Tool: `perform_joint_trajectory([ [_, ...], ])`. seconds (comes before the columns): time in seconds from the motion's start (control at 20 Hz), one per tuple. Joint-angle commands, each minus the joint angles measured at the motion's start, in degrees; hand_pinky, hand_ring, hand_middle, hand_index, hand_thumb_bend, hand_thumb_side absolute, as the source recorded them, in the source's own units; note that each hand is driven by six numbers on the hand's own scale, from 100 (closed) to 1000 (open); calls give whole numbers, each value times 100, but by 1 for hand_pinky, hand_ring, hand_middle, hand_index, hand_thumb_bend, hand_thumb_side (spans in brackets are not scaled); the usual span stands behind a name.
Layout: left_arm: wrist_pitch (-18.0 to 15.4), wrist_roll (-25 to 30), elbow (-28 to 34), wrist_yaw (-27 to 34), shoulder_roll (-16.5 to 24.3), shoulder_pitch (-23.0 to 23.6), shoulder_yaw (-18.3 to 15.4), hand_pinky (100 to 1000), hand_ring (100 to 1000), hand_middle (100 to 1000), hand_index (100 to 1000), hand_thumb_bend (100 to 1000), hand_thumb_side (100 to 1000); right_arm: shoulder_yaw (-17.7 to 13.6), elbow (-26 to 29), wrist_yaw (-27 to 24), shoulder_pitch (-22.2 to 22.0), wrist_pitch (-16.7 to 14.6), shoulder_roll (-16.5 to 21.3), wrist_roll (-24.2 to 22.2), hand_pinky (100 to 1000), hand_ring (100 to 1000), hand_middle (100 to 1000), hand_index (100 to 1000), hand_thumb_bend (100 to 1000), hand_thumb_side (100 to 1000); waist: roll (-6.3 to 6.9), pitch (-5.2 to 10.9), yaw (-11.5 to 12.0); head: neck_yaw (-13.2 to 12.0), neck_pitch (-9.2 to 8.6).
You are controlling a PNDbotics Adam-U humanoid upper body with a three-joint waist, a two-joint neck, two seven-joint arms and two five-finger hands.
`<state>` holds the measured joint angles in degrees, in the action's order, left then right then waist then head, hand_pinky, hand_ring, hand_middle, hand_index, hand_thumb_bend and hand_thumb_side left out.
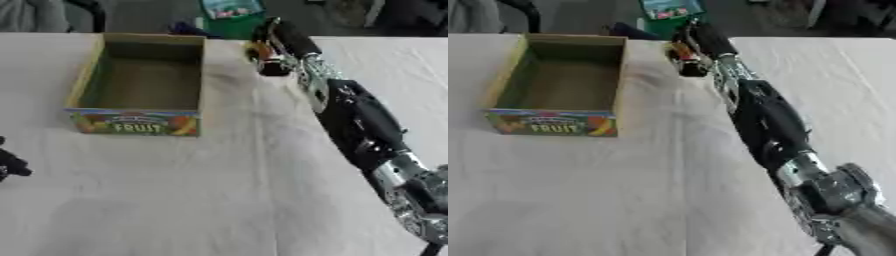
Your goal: Pick up objects on the table and place them in the box.
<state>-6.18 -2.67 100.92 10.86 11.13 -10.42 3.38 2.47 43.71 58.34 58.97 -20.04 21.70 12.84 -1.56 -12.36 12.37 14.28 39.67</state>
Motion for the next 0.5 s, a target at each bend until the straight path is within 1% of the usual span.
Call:
perform_joint_trajectory([
  [0.05,-3,-14,84,-4,81,-12,-37,467,487,453,666,100,784,120,506,-376,188,-122,172,-220,354,248,240,377,100,113,9,131,1,-8,-41],
  [0.2,-3,-5,80,-1,79,-5,-25,467,487,453,666,100,782,299,785,-544,261,-270,68,-473,369,263,252,388,100,100,11,151,33,20,-35],
  [0.5,4,38,80,23,60,-15,17,467,488,453,666,100,782,588,997,-492,428,-587,-356,-840,386,276,265,402,100,100,7,175,209,122,-23],
])
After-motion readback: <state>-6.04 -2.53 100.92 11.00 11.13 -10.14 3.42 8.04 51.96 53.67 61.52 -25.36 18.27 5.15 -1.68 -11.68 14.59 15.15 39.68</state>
